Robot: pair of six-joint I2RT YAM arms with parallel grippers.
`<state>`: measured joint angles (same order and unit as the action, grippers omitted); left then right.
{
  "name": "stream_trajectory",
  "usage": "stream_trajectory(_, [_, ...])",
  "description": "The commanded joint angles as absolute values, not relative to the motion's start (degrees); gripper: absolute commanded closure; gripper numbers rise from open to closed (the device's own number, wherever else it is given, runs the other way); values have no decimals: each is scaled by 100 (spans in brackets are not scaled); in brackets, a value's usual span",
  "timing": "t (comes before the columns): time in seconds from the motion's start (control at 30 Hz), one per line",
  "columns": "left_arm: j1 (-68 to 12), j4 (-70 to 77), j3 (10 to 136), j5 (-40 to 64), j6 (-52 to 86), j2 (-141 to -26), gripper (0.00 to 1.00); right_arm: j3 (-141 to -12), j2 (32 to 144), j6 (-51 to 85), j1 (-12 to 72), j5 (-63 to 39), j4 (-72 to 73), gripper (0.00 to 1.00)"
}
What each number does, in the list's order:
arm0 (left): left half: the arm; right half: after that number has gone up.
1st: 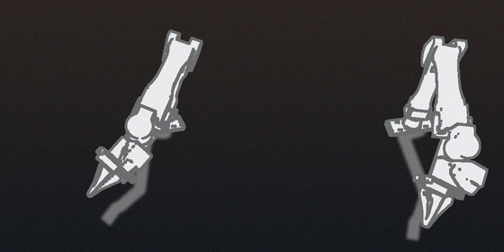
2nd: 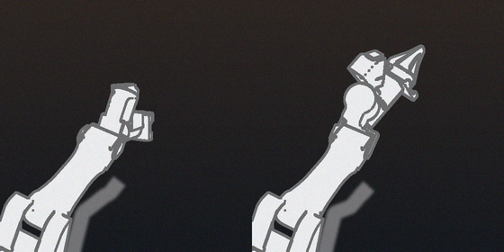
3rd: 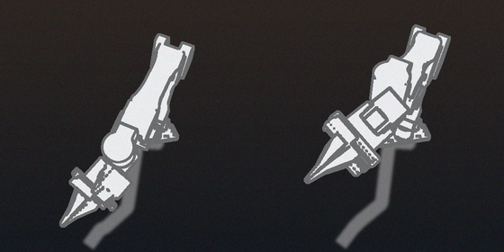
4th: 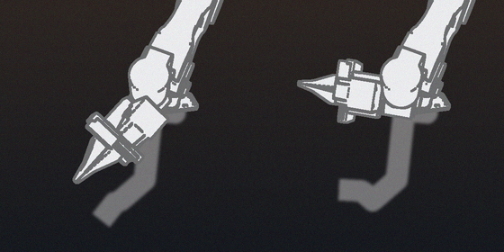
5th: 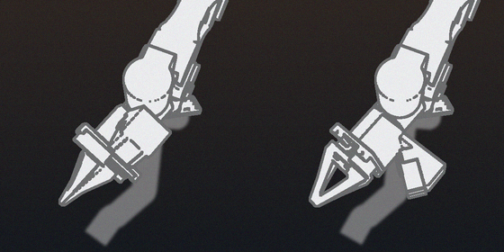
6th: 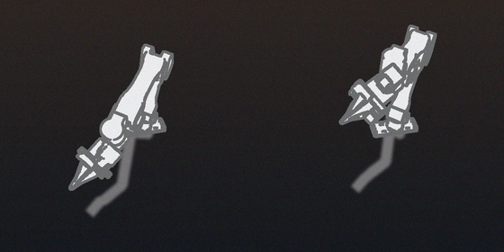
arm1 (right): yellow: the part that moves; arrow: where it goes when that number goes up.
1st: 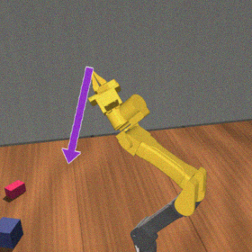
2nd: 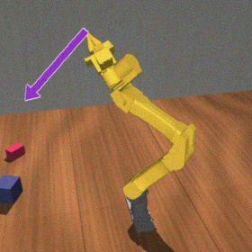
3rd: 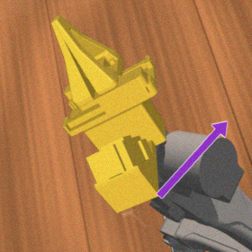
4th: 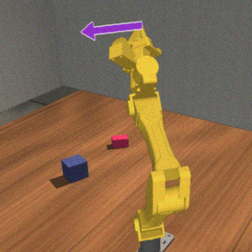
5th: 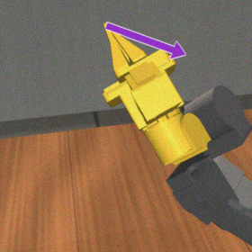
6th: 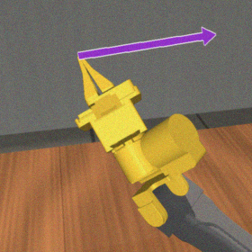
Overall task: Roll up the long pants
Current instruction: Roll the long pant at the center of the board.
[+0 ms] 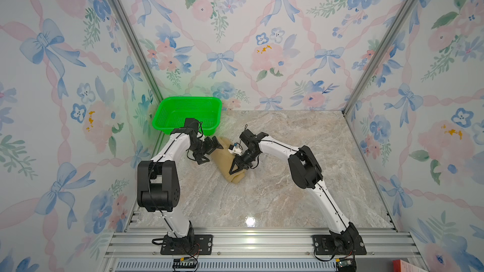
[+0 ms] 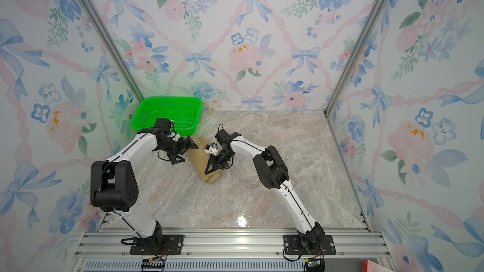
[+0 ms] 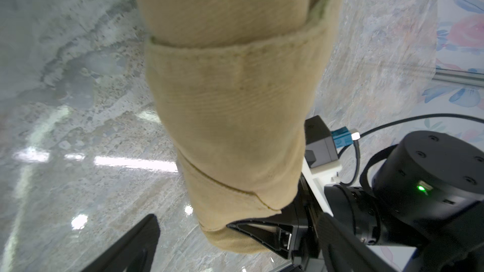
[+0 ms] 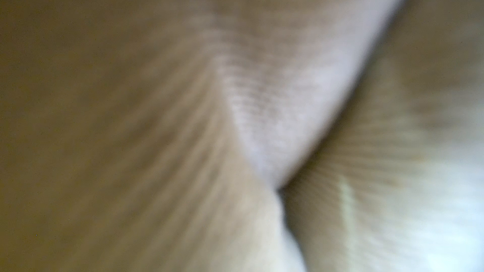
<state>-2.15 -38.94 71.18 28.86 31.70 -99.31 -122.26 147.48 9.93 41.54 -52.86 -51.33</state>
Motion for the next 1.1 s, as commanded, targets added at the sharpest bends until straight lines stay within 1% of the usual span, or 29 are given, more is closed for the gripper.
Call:
stream_trajectory(0.0, [-289,-2651,6830,2876,3431,-10046,1,-12037,15727,606,4417,-4384,-6792,100])
stream_trajectory(0.2, [-391,-2201,6618,2440,3557,-10537,1,-12191,15862,386,4390,-4509,-7157,100])
stream_trajectory(0.23, [-395,-2045,6544,2341,3631,-10598,4,-12218,15860,363,4385,-4509,-7198,100])
stream_trajectory(0.27, [-396,-1883,6486,2373,3687,-10650,15,-12265,15878,315,4373,-4509,-7279,100])
stream_trajectory(0.3, [-396,-1798,6484,2527,3718,-10744,35,-12296,15881,289,4364,-4510,-7328,100])
stream_trajectory(0.33, [-396,-1858,6566,2662,3742,-10887,68,-12296,15872,298,4336,-4509,-7338,100])
stream_trajectory(0.37, [-400,-2075,6683,2665,3738,-11015,97,-12296,15863,305,4318,-4508,-7336,100])
stream_trajectory(0.4, [-417,-2406,6835,2573,3705,-11145,100,-12288,15842,324,4292,-4479,-7307,100])
stream_trajectory(0.5, [-440,-2654,6780,2385,3663,-11116,100,-12327,15757,394,4288,-4224,-7264,100])
stream_trajectory(0.6, [-442,-2758,6609,2200,3854,-10882,100,-12365,15530,535,4310,-3439,-7150,100])
stream_trajectory(0.63, [-439,-2930,6654,2204,3917,-10863,100,-12419,15424,584,4316,-3066,-7105,96])
stream_trajectory(0.7, [-439,-3363,6780,2206,4029,-10851,100,-12579,15239,600,4366,-2320,-7122,72])
stream_trajectory(0.73, [-440,-3532,6817,2233,4047,-10828,100,-12583,15117,606,4393,-2071,-7058,70])
stream_trajectory(0.8, [-439,-3934,6847,2198,4176,-10671,100,-12582,14829,725,4406,-1680,-6910,49])
stream_trajectory(0.83, [-439,-4061,6826,2198,4241,-10562,100,-12529,14643,754,4441,-1414,-6799,5])
stream_trajectory(0.87, [-441,-4135,6793,2198,4331,-10446,100,-12431,14440,787,4491,-1140,-6657,0])
stream_trajectory(0.97, [-439,-4510,6764,2145,4668,-10218,100,-11716,13629,894,4685,-462,-5916,0])
stream_trajectory(1.07, [-442,-5007,6978,2256,4842,-10382,100,-11051,12866,936,5049,118,-5304,0])
